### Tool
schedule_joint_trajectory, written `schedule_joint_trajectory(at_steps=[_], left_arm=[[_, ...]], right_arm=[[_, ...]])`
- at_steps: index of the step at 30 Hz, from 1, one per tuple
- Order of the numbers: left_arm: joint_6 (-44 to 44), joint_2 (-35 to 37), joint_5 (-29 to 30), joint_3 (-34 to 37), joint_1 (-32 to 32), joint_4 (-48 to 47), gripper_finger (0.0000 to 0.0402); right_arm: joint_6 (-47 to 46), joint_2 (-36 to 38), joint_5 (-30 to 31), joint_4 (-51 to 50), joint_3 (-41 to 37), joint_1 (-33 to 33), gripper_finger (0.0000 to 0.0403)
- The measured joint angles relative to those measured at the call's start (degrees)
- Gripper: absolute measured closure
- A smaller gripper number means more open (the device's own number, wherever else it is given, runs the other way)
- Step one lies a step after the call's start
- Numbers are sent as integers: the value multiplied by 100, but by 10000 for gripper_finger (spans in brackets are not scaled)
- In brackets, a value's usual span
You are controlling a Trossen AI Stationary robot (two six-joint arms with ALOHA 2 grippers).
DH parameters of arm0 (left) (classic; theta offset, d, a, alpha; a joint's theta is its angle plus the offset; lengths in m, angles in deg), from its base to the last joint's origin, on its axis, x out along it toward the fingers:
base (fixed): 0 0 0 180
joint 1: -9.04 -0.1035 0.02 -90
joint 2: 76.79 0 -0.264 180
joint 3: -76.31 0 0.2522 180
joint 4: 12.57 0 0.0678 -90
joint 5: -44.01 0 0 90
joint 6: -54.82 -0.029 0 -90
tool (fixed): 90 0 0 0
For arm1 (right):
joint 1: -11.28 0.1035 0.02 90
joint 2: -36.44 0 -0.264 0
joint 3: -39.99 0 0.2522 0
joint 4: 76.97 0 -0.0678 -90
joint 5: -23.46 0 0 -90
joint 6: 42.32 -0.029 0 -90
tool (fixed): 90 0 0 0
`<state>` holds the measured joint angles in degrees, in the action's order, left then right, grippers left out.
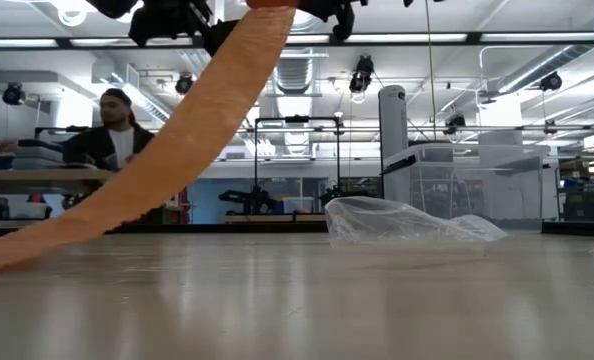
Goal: Roll bandage
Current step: Roll the orange bandage
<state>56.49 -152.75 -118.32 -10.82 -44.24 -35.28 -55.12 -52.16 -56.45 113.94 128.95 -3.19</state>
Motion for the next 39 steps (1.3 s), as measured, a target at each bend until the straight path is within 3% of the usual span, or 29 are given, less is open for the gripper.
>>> schedule_joint_trajectory(at_steps=[22, 27, 39], left_arm=[[-230, 4, -20, 190, 98, -11, 79], [-324, 11, 19, 279, 185, 13, 78], [-570, 9, 1373, 692, 372, 313, 89]], right_arm=[[4193, -309, -1, 1379, -462, 32, 314], [4285, -309, -2, 1340, -516, 21, 313], [2975, -309, 20, 700, -553, -311, 309]])
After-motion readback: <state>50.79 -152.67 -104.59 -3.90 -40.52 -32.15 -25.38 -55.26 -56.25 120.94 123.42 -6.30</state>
